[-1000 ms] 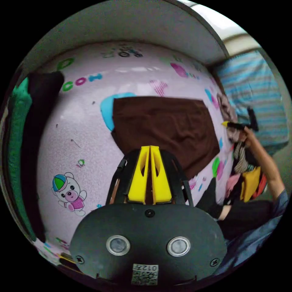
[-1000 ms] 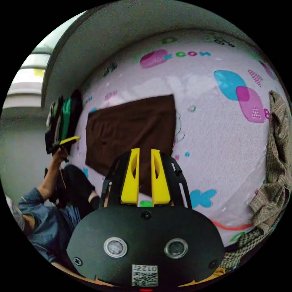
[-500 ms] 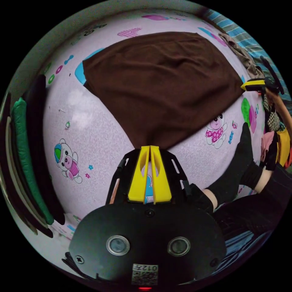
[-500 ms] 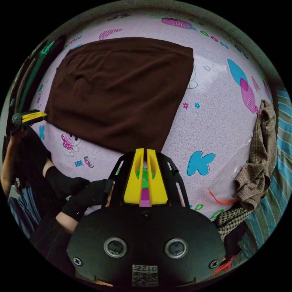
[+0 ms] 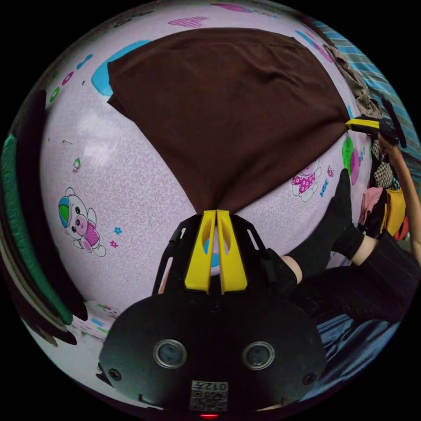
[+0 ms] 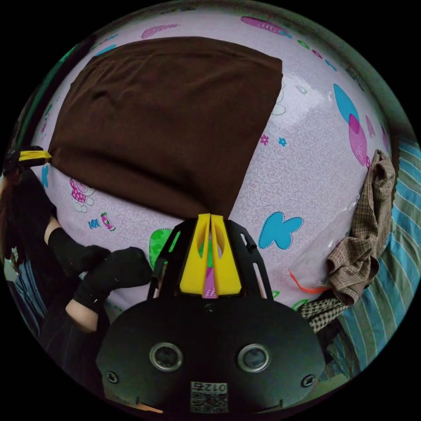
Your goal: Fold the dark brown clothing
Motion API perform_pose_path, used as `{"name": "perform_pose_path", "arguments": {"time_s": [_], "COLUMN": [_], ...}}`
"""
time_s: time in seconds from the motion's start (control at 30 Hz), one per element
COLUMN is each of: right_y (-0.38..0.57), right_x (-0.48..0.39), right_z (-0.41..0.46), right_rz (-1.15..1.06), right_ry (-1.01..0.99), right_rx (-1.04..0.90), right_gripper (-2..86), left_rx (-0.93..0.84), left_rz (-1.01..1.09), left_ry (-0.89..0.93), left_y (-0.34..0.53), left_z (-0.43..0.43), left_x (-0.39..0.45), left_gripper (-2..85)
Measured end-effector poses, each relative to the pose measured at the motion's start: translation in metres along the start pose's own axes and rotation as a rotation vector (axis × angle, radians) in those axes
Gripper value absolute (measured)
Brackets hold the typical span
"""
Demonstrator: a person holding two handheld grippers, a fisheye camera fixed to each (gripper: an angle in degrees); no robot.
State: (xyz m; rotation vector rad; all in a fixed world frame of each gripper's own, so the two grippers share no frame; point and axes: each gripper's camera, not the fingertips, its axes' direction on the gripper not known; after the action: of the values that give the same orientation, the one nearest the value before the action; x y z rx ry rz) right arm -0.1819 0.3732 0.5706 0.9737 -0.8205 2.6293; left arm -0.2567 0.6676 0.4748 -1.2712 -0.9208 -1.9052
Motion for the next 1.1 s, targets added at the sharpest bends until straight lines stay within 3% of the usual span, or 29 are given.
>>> {"name": "perform_pose_path", "arguments": {"time_s": [0.1, 0.33, 0.53, 0.93, 1.1], "right_y": [0.007, 0.005, -0.009, -0.004, 0.004], "right_x": [-0.002, 0.027, 0.041, 0.041, 0.054], "right_z": [-0.017, -0.051, -0.047, -0.040, -0.062], "right_rz": [-0.003, 0.117, 0.198, 0.180, 0.209], "right_ry": [0.023, -0.035, -0.149, -0.028, -0.036], "right_rx": [0.010, 0.196, 0.267, 0.144, 0.250], "right_gripper": [-1.0, -1.0, -1.0, -1.0, -1.0], "left_rx": [0.014, 0.262, 0.162, 0.100, 0.254], "left_rz": [-0.007, -0.093, -0.078, -0.080, -0.130], "left_ry": [0.037, -0.079, -0.177, -0.111, -0.109], "left_y": [0.004, -0.023, -0.060, -0.047, -0.047], "left_z": [-0.012, -0.070, -0.051, -0.056, -0.100], "left_x": [-0.006, -0.015, -0.003, -0.032, -0.048], "left_gripper": [0.8, 0.8, 0.8, 0.8, 0.7]}}
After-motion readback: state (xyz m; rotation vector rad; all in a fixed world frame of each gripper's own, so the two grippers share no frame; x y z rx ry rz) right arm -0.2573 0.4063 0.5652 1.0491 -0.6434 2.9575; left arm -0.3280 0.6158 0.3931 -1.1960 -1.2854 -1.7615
